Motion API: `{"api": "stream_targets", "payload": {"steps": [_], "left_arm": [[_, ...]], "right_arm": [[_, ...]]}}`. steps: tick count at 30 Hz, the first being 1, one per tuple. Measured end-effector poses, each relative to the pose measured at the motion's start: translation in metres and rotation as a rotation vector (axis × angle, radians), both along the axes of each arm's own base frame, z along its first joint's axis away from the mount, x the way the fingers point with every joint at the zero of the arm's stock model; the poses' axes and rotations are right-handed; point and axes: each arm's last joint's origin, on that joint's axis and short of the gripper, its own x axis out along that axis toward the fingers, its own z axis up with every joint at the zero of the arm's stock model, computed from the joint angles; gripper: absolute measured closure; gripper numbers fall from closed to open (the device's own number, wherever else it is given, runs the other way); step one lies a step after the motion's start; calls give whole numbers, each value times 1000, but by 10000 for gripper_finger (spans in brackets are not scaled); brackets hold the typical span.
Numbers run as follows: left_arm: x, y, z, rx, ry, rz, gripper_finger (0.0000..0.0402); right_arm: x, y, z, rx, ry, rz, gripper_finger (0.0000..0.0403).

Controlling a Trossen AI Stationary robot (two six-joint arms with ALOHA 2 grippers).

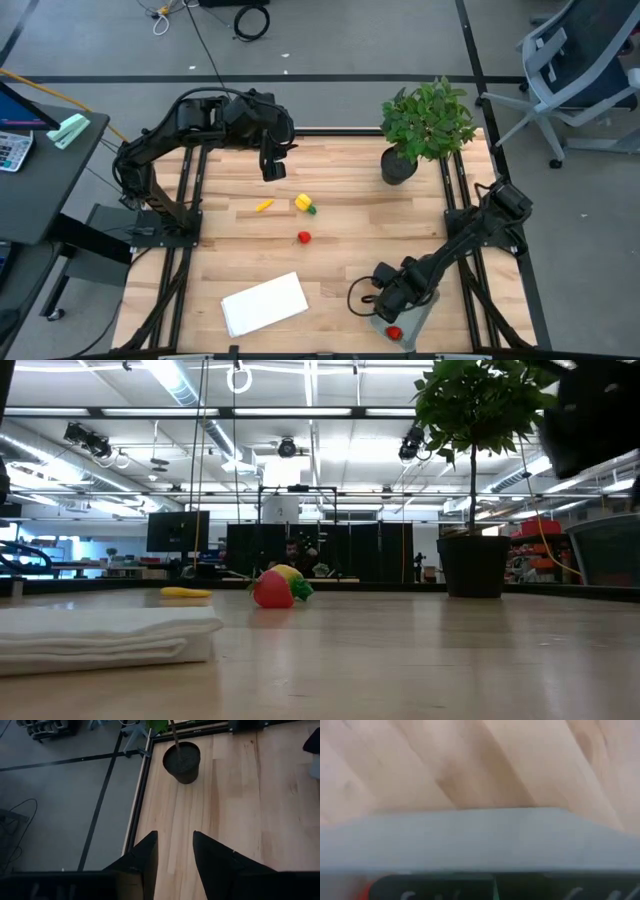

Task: Pick and placing Produce into tupperware
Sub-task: Move the gray bin to the center of the table

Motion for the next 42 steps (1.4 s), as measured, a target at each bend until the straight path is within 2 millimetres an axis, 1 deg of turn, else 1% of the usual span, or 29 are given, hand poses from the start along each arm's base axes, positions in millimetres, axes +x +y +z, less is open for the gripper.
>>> {"api": "stream_targets", "payload": {"steps": [7,15,22,29,33,37,40,42], "left_arm": [[0,0,0,1,0,-1,280],[0,0,0,1,1,-1,284],[0,1,0,26,6,25,289],[-2,2,-1,54,25,59,290],[-5,5,-3,47,64,71,291],[-10,9,-7,19,108,109,286],[-15,13,-11,-26,137,168,276],[-17,16,-12,-34,155,188,267]], "right_arm": [[17,-19,-3,-35,-41,42,403],[40,-54,-2,-93,-89,87,403],[66,-100,0,-138,-175,126,403],[78,-154,0,-188,-173,155,403],[84,-178,1,-210,-201,158,403],[86,-192,2,-217,-224,160,402],[85,-195,4,-173,-226,221,394],[83,-195,10,-154,-245,262,386]]}}
